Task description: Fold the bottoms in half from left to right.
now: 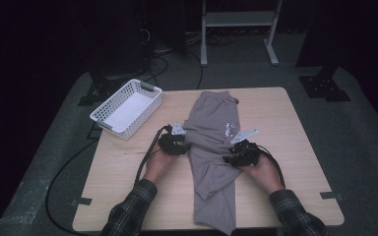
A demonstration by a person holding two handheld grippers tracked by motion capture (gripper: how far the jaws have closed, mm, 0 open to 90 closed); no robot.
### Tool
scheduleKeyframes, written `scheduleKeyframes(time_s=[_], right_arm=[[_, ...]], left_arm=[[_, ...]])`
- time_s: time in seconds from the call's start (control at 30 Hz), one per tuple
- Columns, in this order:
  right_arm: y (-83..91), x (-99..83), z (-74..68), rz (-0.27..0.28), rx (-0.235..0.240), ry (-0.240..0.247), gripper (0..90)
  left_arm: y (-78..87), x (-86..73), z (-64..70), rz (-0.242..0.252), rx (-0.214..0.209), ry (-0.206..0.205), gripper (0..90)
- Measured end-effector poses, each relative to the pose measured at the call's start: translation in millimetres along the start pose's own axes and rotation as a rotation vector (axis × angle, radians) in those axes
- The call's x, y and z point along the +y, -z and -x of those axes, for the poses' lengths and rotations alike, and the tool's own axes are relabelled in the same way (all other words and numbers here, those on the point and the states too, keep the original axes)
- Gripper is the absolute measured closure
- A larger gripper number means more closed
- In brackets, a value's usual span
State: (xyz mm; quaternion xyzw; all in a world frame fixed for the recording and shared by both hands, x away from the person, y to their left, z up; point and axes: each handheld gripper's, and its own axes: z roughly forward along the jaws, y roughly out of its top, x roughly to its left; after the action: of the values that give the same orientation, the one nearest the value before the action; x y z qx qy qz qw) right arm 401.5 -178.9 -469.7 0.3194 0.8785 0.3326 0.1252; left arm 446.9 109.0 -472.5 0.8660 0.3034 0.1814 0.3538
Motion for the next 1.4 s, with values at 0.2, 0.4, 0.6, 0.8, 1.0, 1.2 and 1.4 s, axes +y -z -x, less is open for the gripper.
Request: scheduleKeyframes(time_s=[0.2, 0.4, 0.6, 0.8, 1.0, 1.2, 1.4], right_arm=[[-7.3, 9.1, 18.3, 0.000, -0.037, -0.038, 52.0], [29.4, 13.5, 11.0, 0.080, -0.006, -0.032, 54.2], [38.4, 13.0, -20.4, 0.087, 0.114, 0.082, 60.1], [24.7, 9.2, -32.5, 0.039, 0.159, 0.096, 56.5], [16.3, 5.7, -32.5, 0.029, 0.168, 0.098, 51.6], [3.3, 17.6, -31.4, 0.028, 0.202, 0.101, 51.1], [-12.2, 24.8, -32.1, 0.001, 0.243, 0.122, 48.3]], left_arm=[[-3.4, 2.6, -9.1, -0.003, 0.021, 0.030, 50.2], [21.3, 1.9, 0.6, 0.034, -0.032, 0.003, 45.2], [52.9, -7.3, 35.6, 0.084, -0.152, -0.025, 42.5], [66.0, -16.9, 70.0, 0.102, -0.297, -0.027, 36.2], [60.0, -28.5, 92.5, 0.050, -0.371, -0.045, 31.7], [48.2, -30.2, 105.3, 0.007, -0.384, -0.072, 30.2], [45.7, -32.2, 109.4, -0.006, -0.373, -0.102, 29.9]])
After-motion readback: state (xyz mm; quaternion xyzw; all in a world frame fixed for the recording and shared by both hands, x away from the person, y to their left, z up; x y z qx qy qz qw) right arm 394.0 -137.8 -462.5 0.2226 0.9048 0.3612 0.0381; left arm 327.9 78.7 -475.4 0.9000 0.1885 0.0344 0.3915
